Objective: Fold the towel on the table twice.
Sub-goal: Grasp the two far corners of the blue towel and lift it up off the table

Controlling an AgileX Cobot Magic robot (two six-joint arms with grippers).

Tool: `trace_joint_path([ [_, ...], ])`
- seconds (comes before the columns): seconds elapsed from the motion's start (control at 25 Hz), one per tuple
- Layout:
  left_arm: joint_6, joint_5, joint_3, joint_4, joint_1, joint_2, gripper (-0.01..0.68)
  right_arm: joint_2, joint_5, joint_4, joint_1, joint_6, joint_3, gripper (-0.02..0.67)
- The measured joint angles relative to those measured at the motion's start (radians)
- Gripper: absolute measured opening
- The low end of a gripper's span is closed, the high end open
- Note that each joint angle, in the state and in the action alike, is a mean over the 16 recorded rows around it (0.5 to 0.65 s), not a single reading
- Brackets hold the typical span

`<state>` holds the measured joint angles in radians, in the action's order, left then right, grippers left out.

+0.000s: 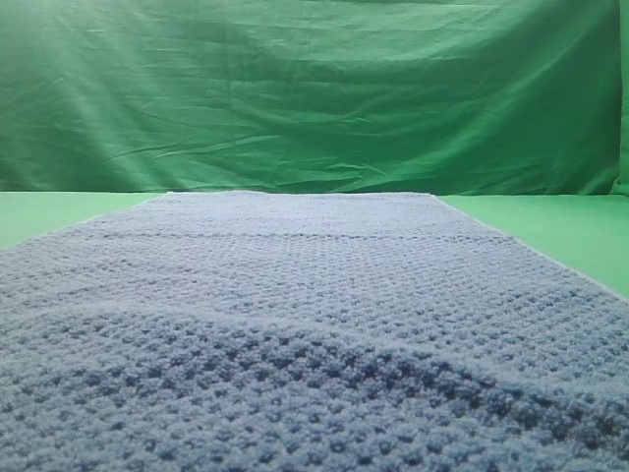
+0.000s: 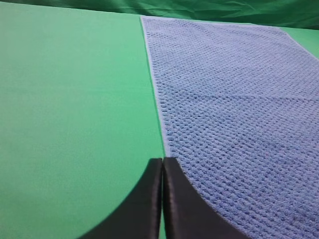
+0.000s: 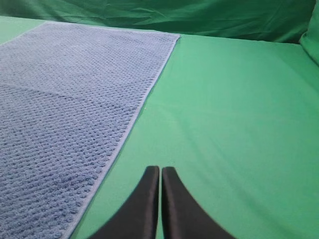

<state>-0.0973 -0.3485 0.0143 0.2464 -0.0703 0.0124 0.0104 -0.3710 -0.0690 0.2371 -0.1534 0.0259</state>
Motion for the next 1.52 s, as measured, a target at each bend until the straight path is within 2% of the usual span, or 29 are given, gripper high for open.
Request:
trace_joint_path([
  [1.08, 0.0, 0.005, 0.0, 0.009, 0.0, 0.0, 0.0, 0.0, 0.002, -0.001, 0.0, 0.0, 0.0, 0.0],
  [1.52, 0.0, 0.102, 0.0, 0.253, 0.0, 0.0, 0.0, 0.0, 0.144, -0.092, 0.0, 0.0, 0.0, 0.0],
])
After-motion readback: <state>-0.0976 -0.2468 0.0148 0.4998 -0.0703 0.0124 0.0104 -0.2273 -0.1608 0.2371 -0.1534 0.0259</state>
